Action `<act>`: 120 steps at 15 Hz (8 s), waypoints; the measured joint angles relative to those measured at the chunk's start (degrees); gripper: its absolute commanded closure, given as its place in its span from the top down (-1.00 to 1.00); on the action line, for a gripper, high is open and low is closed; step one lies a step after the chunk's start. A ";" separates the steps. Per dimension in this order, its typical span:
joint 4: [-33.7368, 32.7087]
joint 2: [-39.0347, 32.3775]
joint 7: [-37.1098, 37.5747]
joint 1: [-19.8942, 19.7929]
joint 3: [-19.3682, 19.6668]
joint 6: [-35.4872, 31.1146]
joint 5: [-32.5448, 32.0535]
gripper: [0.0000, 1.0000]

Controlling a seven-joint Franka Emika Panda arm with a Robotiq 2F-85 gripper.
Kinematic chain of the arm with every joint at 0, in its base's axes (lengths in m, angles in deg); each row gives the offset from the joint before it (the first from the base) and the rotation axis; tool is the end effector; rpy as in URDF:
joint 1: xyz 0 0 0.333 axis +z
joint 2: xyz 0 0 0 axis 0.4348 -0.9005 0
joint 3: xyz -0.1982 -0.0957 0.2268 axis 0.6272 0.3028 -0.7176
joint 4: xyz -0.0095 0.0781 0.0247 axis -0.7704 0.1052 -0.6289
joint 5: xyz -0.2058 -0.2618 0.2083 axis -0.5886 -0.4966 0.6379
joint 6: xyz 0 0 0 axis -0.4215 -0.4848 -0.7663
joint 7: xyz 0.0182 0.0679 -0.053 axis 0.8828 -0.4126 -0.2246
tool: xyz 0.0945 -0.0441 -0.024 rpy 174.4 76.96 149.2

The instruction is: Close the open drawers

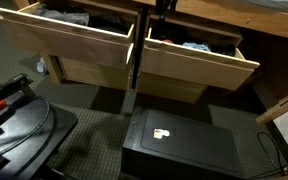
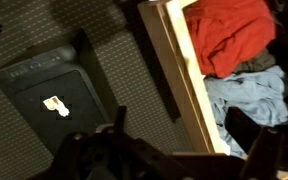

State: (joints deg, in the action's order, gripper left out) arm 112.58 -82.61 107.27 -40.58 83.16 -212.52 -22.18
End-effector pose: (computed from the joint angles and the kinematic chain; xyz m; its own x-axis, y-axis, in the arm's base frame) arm 0.5816 -0.3631 0.2268 -0.1862 -0.9765 0.1082 -0.9642 0.1605 -0.2113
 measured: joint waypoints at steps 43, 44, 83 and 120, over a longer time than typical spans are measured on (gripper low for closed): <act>-39.83 -35.59 -14.12 -9.82 -11.91 14.21 4.51 1.00; -39.98 -35.58 -14.42 -10.30 -12.61 12.44 5.78 1.00; -47.02 -32.91 -8.37 0.84 -4.30 13.03 0.41 1.00; 8.53 1.17 -38.94 5.43 -3.18 -2.84 -11.83 1.00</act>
State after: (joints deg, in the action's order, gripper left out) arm 121.11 -81.44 68.32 -35.15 79.98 -215.36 -34.01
